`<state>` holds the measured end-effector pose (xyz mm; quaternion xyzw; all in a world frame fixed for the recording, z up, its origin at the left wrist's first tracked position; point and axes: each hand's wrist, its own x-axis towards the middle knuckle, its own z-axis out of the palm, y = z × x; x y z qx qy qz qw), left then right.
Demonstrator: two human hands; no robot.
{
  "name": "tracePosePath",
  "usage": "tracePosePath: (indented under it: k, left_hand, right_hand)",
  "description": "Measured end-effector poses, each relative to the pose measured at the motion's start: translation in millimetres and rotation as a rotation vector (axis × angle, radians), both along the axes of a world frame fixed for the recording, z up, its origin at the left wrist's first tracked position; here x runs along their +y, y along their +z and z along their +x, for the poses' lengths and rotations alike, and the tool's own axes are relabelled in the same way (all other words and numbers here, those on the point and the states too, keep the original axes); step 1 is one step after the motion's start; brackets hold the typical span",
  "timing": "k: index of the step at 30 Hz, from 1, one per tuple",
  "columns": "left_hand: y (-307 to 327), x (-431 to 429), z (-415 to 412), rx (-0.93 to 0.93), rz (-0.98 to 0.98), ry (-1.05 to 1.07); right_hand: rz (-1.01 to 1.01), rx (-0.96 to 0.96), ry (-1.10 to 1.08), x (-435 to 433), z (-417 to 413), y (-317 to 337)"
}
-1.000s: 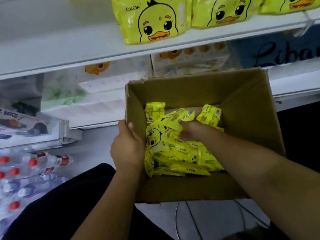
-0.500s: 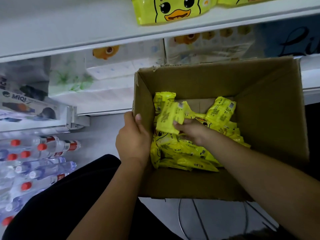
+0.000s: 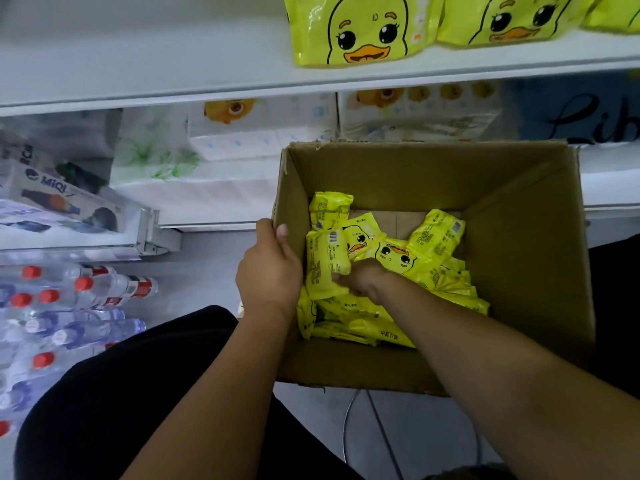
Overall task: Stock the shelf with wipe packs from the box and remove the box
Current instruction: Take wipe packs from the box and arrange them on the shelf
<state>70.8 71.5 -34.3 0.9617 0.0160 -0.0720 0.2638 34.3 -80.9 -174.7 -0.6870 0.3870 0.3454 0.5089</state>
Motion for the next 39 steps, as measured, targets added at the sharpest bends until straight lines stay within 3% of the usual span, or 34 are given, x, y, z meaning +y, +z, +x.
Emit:
tracePosePath:
  k: [3,6,13,15,20,24,29,31,35,39]
  left_hand:
    - [0,1,-2,0.004,0.004,0.002]
    - [3,-2,-4,0.017,-0.048,0.041]
    - [29,-17,-19,-0.247,-0.488,0.182]
    - [53,-26,-26,-0.077,-0.616,0.249]
    - [103,-43,-75,0.724,-0.983,0.09]
    - [120,-61,-115,0.813,-1.242,0.087]
    - [113,-68,-128,0.691,-1.251,0.182]
    - [115,-69,-125,0.647,-1.204,0.163]
    - [121,-68,-120,0.645,-1.07,-0.026]
    - [118,-67,-124,0.672,-0.877,-0.243]
  right_hand:
    - [0.076,-0.143,-0.153,-5,-9,16]
    - [0.127,-0.309,-0.155,-14,-23,55]
    - [0.198,-0.57,-0.076,-67,-66,155]
    - [0.216,-0.638,-0.091,-80,-78,178]
    - [0.38,-0.772,-0.146,-90,-105,218]
    - [0.455,-0.797,-0.053,-86,-124,232]
    - [0.345,-0.684,0.127,-104,-142,250]
    - [0.2,-0.693,0.031,-113,-145,253]
    - [0.041,-0.833,-0.244,-124,-139,265]
    - [-0.032,-0.828,-0.131,-124,-134,268]
